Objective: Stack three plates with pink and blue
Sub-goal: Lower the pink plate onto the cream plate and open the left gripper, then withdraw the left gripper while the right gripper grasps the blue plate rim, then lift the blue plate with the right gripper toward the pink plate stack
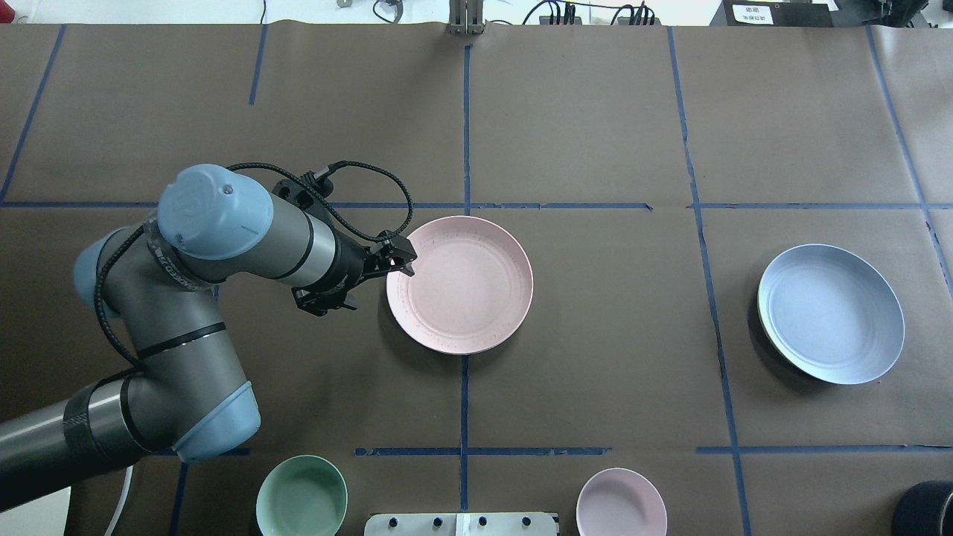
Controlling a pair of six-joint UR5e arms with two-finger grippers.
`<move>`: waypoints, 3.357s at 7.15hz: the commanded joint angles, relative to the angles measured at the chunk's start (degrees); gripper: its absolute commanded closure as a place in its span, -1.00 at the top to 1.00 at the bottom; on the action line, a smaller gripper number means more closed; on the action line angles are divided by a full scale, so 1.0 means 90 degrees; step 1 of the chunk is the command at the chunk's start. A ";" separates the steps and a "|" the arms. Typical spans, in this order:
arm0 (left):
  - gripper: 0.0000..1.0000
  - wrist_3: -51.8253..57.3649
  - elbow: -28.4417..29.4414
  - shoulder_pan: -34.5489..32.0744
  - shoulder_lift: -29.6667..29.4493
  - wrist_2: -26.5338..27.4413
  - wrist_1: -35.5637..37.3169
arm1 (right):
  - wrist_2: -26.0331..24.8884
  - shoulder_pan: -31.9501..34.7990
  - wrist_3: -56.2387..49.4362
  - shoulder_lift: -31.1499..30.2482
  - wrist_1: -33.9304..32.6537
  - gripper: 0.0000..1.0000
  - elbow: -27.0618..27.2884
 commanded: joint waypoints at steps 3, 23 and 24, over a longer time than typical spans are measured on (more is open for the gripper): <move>1.00 0.1114 -0.1296 -0.0787 0.0295 -0.0539 0.1726 | -0.0954 -0.1917 0.3129 -0.0962 0.3349 1.00 -0.0183; 1.00 0.6638 -0.1750 -0.3108 0.2608 -0.1269 0.2716 | -0.0261 -0.2505 0.6986 0.1250 0.4916 -1.00 -0.0302; 1.00 0.7341 -0.1516 -0.3490 0.2755 -0.1417 0.2716 | -0.0640 -0.2914 0.7484 0.1650 0.4626 -1.00 -0.0224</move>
